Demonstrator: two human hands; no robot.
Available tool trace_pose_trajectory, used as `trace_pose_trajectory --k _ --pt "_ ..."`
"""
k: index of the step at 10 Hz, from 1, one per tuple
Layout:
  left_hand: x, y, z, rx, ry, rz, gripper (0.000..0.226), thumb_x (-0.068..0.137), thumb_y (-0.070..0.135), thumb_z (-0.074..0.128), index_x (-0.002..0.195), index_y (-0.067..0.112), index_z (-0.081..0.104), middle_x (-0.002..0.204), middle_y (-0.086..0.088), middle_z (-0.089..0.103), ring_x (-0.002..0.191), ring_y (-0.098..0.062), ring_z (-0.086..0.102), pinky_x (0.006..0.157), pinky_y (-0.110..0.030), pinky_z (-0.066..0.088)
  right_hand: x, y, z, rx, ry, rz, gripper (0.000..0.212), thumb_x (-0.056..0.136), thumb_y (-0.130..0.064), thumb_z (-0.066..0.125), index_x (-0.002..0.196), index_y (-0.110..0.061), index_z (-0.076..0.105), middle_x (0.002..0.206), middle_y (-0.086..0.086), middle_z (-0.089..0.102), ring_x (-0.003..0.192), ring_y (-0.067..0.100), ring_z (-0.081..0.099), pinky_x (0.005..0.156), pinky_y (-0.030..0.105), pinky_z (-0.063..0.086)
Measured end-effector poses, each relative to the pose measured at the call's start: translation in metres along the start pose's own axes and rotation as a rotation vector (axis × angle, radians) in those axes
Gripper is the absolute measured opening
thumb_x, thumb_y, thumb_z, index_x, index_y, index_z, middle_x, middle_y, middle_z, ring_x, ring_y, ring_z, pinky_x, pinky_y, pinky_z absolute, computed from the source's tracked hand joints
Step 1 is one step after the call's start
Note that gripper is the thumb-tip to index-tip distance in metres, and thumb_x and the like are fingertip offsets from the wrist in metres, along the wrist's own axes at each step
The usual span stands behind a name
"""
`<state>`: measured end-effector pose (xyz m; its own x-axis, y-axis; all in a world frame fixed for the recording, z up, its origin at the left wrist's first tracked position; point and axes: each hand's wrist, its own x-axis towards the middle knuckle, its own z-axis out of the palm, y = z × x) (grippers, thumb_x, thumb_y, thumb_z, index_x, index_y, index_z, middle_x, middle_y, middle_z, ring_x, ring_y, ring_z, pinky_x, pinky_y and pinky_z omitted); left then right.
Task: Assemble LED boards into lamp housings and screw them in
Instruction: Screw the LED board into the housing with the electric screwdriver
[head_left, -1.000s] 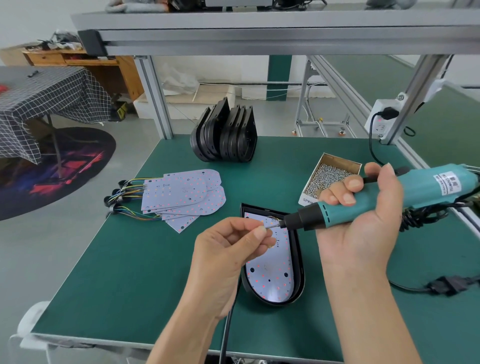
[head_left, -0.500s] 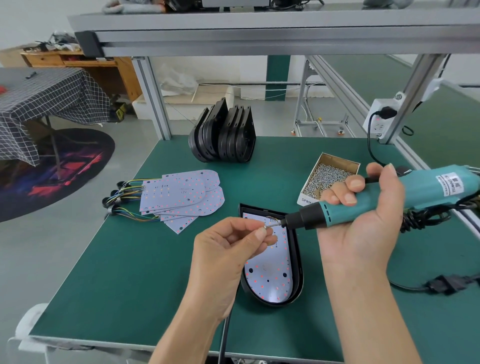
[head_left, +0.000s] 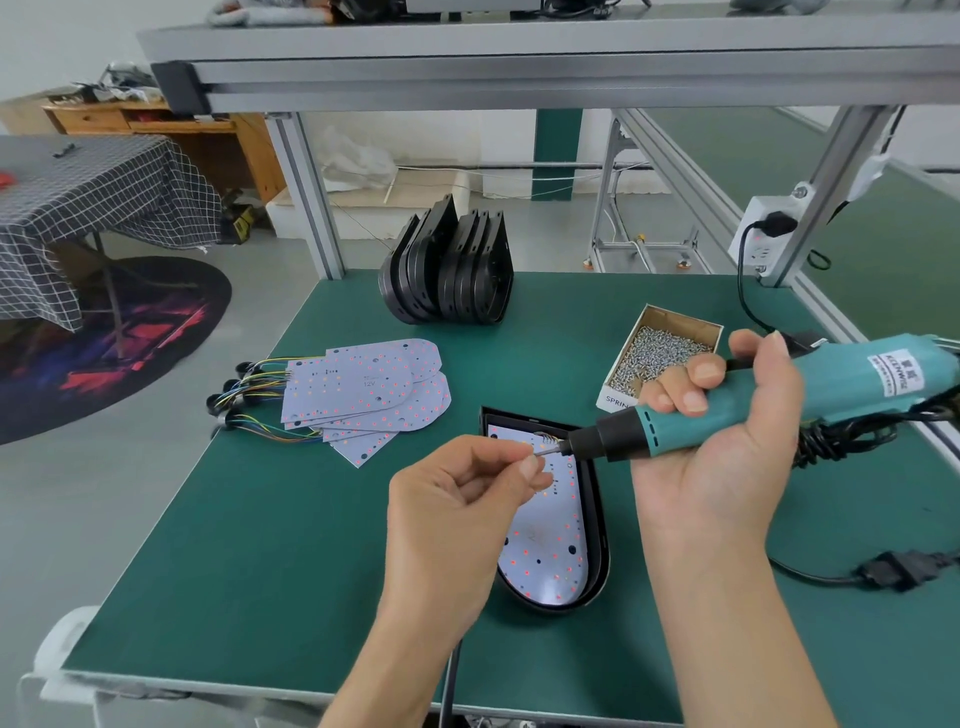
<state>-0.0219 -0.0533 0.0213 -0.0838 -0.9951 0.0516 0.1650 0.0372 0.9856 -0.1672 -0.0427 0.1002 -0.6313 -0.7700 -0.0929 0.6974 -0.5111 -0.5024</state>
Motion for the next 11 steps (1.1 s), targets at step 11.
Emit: trace_pose_trajectory --k 11 --pt "-0.019 -0.025 -0.034 0.754 0.238 -0.016 0.032 0.084 0.062 0.067 0.08 0.03 0.064 0.064 0.012 0.064 0.063 -0.007 0.059 0.056 -0.015 0.04 0.018 0.016 -0.084 -0.067 -0.038 -0.007 0.015 0.103 -0.031 0.057 0.091 -0.021 0.057 0.067 -0.005 0.048 0.052 0.01 0.038 0.055 0.022 0.039"
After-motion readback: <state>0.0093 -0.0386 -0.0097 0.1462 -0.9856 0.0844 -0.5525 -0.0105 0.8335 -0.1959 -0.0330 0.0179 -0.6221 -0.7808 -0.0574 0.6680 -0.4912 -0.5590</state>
